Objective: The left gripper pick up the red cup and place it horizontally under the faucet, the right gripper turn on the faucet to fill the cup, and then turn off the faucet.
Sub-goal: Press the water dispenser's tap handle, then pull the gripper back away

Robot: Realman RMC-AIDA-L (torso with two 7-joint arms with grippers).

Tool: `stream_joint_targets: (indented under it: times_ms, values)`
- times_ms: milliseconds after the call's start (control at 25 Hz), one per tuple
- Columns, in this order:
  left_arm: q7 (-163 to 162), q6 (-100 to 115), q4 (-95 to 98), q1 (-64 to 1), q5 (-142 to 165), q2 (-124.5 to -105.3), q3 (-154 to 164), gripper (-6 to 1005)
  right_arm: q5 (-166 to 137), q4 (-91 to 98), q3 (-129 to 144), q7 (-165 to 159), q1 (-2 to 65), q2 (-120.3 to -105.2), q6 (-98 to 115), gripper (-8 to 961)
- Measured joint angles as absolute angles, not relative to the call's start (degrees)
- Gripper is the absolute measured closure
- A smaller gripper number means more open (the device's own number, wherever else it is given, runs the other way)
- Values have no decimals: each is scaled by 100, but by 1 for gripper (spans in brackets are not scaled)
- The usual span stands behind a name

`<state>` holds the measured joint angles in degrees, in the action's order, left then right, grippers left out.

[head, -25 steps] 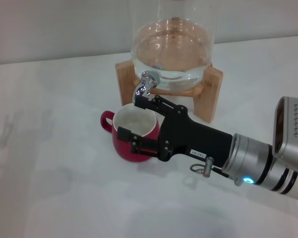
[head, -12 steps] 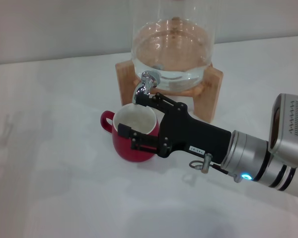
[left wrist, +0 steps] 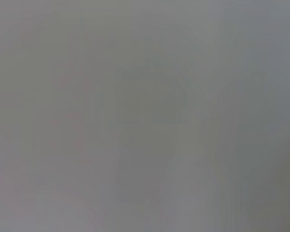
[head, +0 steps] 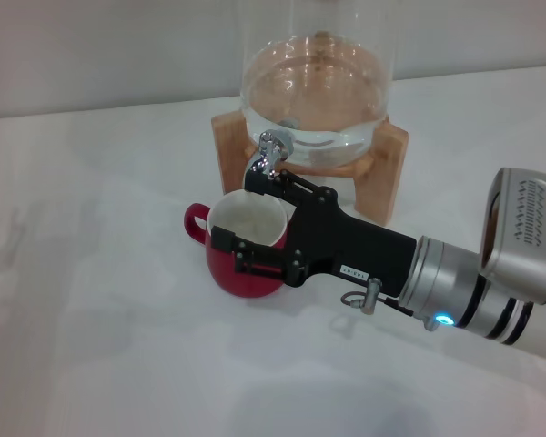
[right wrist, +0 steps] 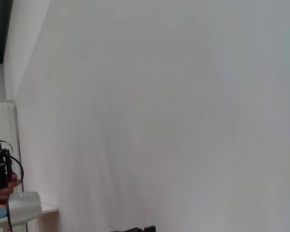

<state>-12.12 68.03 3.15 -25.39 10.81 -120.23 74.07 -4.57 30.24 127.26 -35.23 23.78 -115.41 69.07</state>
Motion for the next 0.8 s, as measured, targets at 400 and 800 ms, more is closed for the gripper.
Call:
stream_joint_targets:
  times_ms: [400,800]
  values:
    - [-1213,6792,317,-2540,1081,-12023,7409,222,-437,3024,12726,-3511,2391,-11540,6904,84]
    - [-1213,6785,313,-2540,1081,-12023,7410,222,-440,3013,12658,-3506,2362,-11534,6908,84]
